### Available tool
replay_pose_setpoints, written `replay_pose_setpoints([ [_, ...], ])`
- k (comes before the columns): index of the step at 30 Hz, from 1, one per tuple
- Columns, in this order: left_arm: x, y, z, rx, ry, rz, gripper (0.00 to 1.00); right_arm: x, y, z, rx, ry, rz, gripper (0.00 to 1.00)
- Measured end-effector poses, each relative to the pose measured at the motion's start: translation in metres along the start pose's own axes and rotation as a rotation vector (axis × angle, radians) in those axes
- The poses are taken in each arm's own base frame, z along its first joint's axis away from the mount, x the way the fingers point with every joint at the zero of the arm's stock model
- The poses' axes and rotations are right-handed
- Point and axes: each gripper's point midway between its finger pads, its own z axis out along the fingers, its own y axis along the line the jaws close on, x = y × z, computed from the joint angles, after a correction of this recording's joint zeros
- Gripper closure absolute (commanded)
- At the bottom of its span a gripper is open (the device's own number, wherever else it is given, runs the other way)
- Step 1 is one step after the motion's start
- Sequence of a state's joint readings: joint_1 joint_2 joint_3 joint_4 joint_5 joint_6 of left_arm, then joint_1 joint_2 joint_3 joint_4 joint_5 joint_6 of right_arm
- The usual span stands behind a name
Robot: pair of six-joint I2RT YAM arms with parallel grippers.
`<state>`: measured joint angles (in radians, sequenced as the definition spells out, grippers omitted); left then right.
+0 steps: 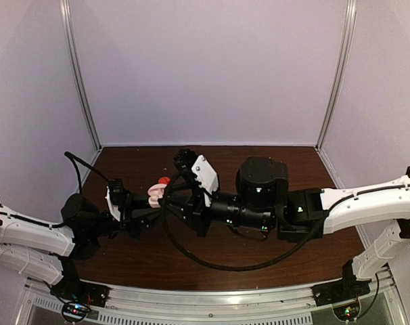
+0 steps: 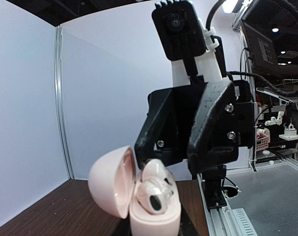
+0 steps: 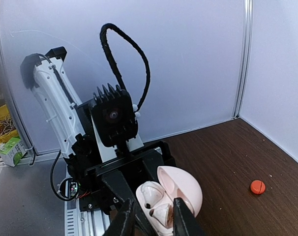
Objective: Insert the wireless bluetooth earbuds into the charging case
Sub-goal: Place the right earbud in the charging case.
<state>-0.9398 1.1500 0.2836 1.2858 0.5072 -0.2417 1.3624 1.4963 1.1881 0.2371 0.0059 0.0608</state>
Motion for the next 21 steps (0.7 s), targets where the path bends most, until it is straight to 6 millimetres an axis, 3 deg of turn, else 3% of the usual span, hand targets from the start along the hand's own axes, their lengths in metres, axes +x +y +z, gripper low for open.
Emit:
replay_pose_setpoints([
  [11, 0.0, 0.001, 0.0, -0.006, 0.002, -0.001, 1.0, 0.001, -0.005, -0.009, 0.024, 0.031, -0.016, 0.56],
  [21, 0.004, 0.003, 0.004, -0.004, 0.033, -0.011, 1.0, -0.043, -0.012, -0.051, 0.039, -0.055, -0.064, 0.41],
])
